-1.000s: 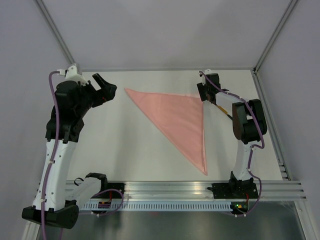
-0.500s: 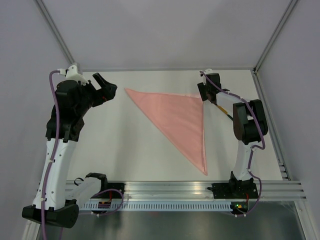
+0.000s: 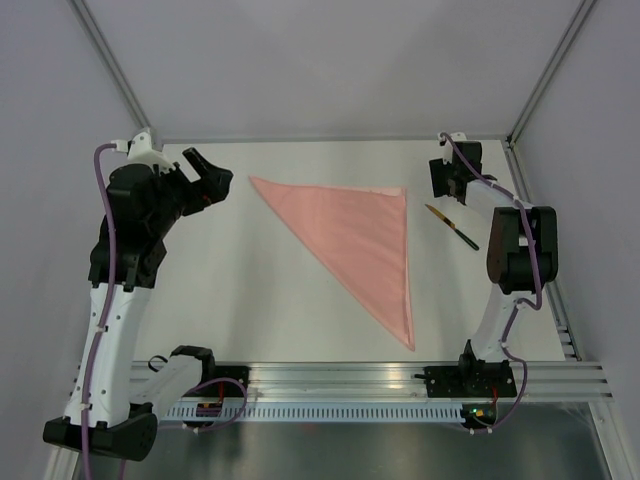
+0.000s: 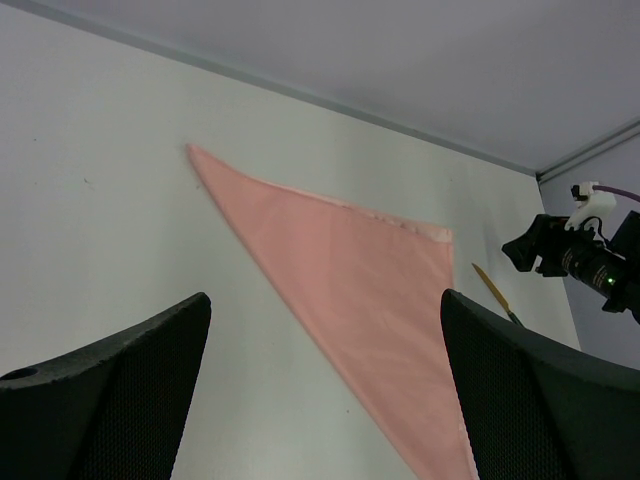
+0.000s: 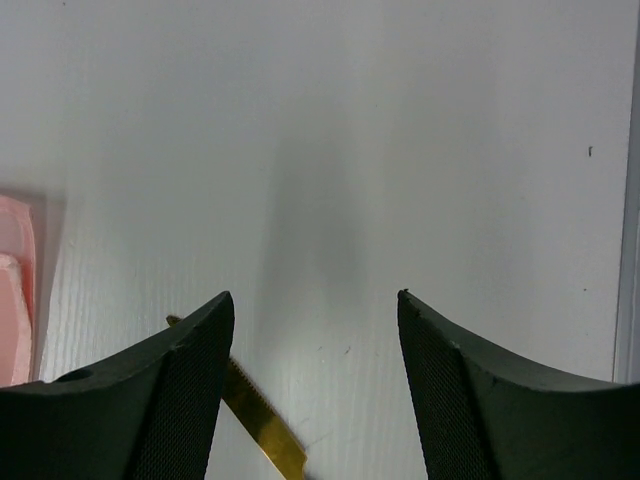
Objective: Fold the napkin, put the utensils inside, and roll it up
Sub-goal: Fold the napkin
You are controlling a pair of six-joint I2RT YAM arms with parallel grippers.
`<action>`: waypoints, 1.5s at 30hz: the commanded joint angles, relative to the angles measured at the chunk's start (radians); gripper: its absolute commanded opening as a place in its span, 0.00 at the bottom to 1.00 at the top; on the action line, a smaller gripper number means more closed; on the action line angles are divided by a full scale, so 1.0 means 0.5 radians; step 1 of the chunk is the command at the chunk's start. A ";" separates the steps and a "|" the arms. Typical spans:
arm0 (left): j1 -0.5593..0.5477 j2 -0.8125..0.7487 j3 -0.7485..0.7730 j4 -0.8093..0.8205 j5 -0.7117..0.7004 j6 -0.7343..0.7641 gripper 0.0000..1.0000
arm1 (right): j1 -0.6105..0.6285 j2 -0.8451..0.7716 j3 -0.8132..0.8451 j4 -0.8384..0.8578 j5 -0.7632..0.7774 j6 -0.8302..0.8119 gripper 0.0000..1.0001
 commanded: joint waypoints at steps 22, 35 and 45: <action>0.007 -0.147 -0.333 0.228 0.207 -0.068 1.00 | -0.693 -0.192 -0.044 -0.959 -1.439 -0.703 0.72; 0.007 -0.150 -0.441 0.305 0.231 -0.071 1.00 | -0.592 -0.137 -0.050 -1.002 -1.418 -0.802 0.70; 0.007 -0.168 -0.490 0.326 0.182 -0.095 1.00 | -0.101 0.124 0.372 -0.812 -1.172 -0.477 0.44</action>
